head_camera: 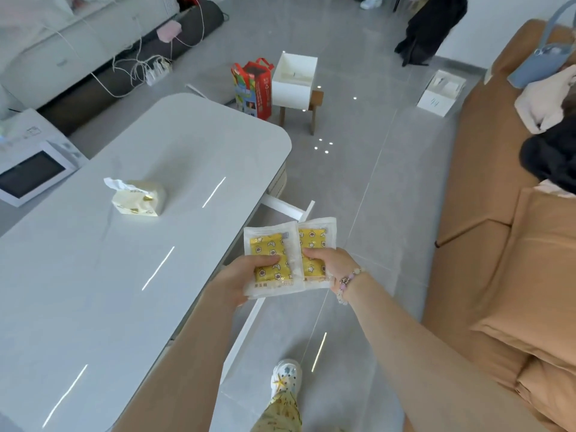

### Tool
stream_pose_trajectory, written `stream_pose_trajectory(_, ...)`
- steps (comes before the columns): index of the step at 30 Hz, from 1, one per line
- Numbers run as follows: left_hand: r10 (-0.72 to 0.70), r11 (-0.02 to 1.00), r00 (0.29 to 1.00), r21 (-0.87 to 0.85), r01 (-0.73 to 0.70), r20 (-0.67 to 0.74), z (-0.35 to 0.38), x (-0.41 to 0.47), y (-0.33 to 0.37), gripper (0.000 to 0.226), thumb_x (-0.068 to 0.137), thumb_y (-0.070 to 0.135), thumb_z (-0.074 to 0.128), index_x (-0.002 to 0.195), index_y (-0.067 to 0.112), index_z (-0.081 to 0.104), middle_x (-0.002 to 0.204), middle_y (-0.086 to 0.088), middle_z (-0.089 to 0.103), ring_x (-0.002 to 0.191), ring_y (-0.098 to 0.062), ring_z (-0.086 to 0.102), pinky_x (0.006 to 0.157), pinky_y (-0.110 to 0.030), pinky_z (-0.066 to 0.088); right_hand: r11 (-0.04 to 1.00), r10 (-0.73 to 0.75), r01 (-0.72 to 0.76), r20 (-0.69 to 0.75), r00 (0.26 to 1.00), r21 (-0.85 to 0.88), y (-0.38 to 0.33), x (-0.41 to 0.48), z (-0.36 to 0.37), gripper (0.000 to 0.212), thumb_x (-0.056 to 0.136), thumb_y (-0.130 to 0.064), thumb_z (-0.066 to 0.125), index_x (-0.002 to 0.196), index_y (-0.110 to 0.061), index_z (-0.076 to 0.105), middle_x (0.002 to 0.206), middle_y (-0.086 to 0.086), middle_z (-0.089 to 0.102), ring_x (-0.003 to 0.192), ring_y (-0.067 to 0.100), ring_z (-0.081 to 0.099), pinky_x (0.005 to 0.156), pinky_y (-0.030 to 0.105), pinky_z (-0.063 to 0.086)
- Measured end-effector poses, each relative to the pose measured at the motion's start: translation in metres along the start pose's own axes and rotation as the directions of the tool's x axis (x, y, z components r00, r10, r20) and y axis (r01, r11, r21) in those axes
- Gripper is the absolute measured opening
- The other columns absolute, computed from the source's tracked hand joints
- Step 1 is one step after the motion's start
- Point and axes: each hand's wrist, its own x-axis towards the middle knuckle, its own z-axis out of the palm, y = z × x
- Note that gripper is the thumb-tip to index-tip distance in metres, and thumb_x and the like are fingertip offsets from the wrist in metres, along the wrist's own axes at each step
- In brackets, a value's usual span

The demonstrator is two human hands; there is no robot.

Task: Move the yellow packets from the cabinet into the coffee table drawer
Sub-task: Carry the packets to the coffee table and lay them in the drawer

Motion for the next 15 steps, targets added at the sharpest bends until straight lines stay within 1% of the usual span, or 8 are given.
stream_pose_trajectory(3,-0.002,1.000,1.000,-0.008,0.002,0.005,0.005,0.022,0.016,0.016,0.086,0.006,0.062,0.102,0.009,0.065,0.087,-0.008,0.074,0.074,-0.022,0.072,0.066,-0.032,0.058,1.000,-0.008,0.008,-0.007,1.000,-0.016,-0.019,0.016,-0.007,0.014,0.080,-0.017,0.074,0.092,-0.012,0.070,0.100,0.012,0.072,0.098,0.031,0.068,0.091,0.044,0.053)
stream_pose_trajectory(7,-0.011,0.999,1.000,-0.044,0.011,-0.005,0.013,0.044,0.026,0.015,0.086,0.006,0.062,0.100,0.010,0.065,0.085,-0.008,0.074,0.072,-0.022,0.072,0.061,-0.031,0.058,1.000,0.003,-0.003,0.007,1.000,-0.024,-0.035,0.032,-0.016,0.016,0.080,-0.017,0.073,0.095,-0.011,0.070,0.099,0.011,0.073,0.097,0.030,0.068,0.088,0.042,0.054)
stream_pose_trajectory(12,-0.021,0.995,0.998,-0.098,0.015,-0.059,0.020,0.074,0.033,0.018,0.084,0.006,0.066,0.102,0.009,0.066,0.090,-0.009,0.074,0.079,-0.024,0.071,0.075,-0.037,0.056,0.995,0.031,-0.028,0.026,0.999,-0.094,-0.054,0.056,-0.027,0.014,0.081,-0.019,0.073,0.092,-0.011,0.071,0.104,0.016,0.071,0.102,0.035,0.066,0.091,0.046,0.053)
stream_pose_trajectory(15,-0.044,0.989,0.994,-0.143,0.029,-0.098,0.026,0.089,0.032,0.017,0.084,0.006,0.066,0.100,0.009,0.066,0.084,-0.007,0.075,0.075,-0.023,0.071,0.071,-0.036,0.056,0.989,0.051,-0.044,0.046,0.998,-0.141,-0.060,0.074,-0.035,0.010,0.082,-0.019,0.072,0.089,-0.012,0.071,0.100,0.013,0.072,0.099,0.032,0.067,0.091,0.044,0.053)
